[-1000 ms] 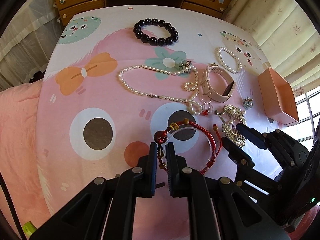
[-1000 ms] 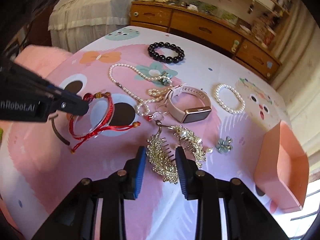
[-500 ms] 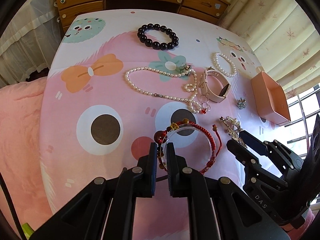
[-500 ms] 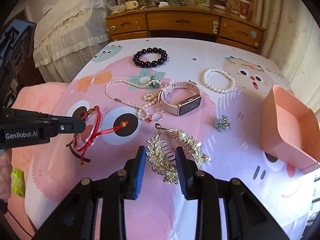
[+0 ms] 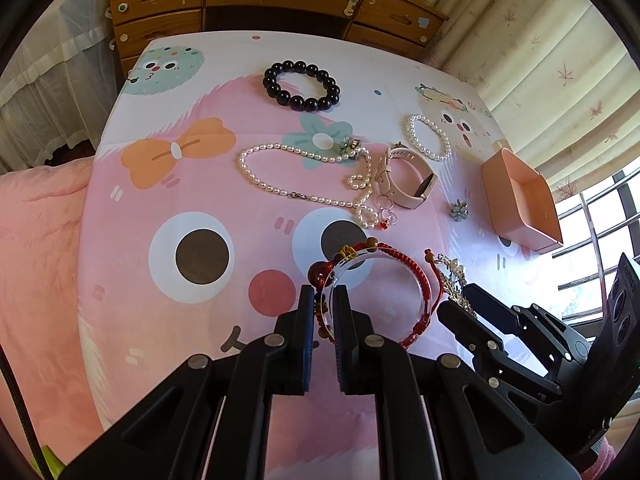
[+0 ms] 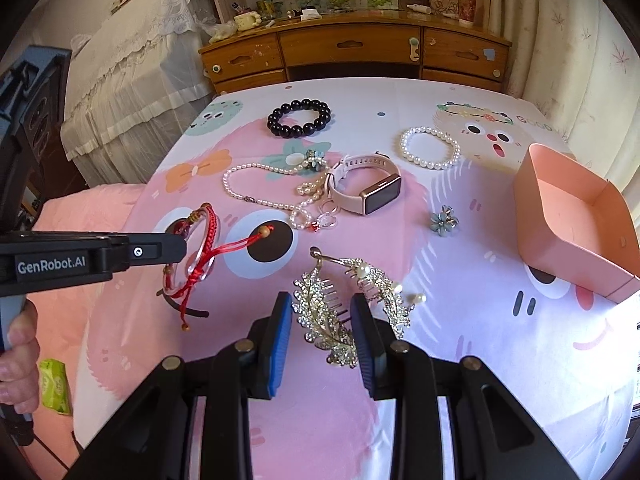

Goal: Organize jewelry
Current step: 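Carry the gold hair clip into the pink box and open the right gripper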

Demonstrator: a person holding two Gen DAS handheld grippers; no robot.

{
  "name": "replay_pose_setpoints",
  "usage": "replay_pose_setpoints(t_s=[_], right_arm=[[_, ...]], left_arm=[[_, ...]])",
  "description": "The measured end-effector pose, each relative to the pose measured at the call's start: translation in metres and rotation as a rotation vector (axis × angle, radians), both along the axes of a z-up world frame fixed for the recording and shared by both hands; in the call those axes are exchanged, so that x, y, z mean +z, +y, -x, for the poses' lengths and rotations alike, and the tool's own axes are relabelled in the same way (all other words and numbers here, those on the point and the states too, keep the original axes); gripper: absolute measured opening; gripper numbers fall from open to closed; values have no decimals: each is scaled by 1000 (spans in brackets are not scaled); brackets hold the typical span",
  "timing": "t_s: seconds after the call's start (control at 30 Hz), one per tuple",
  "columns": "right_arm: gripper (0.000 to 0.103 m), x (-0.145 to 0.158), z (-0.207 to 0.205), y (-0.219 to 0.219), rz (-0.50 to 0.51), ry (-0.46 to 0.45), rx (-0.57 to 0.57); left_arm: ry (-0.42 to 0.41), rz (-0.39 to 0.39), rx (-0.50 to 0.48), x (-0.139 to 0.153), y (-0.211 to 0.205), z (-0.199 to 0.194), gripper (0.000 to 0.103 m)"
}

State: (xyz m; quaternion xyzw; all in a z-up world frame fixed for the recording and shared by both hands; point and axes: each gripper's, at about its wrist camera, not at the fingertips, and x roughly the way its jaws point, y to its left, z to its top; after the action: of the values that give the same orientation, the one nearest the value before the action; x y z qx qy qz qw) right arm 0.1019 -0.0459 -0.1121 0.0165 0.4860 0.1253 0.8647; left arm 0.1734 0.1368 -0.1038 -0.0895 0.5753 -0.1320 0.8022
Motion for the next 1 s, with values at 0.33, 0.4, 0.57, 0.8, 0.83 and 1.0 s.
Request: replay_pose_setpoints(t_s=[0.33, 0.4, 0.57, 0.8, 0.83, 1.0], right_arm=[[30, 29, -4, -45, -151, -22, 15], [30, 39, -4, -58, -157, -43, 25], [30, 65, -5, -92, -173, -91, 64], [30, 91, -10, -150, -201, -148, 64], [30, 94, -11, -160, -204, -153, 56], [30, 98, -19, -205, -202, -163, 5]], left_arm=[[-5, -2, 101, 18, -28, 6, 7], [-14, -4, 115, 24, -38, 5, 7], [-57, 9, 140, 51, -72, 3, 7], [-125, 25, 129, 86, -128, -7, 7], [-134, 33, 124, 91, -139, -9, 7], [-159, 43, 89, 100, -185, -22, 7]])
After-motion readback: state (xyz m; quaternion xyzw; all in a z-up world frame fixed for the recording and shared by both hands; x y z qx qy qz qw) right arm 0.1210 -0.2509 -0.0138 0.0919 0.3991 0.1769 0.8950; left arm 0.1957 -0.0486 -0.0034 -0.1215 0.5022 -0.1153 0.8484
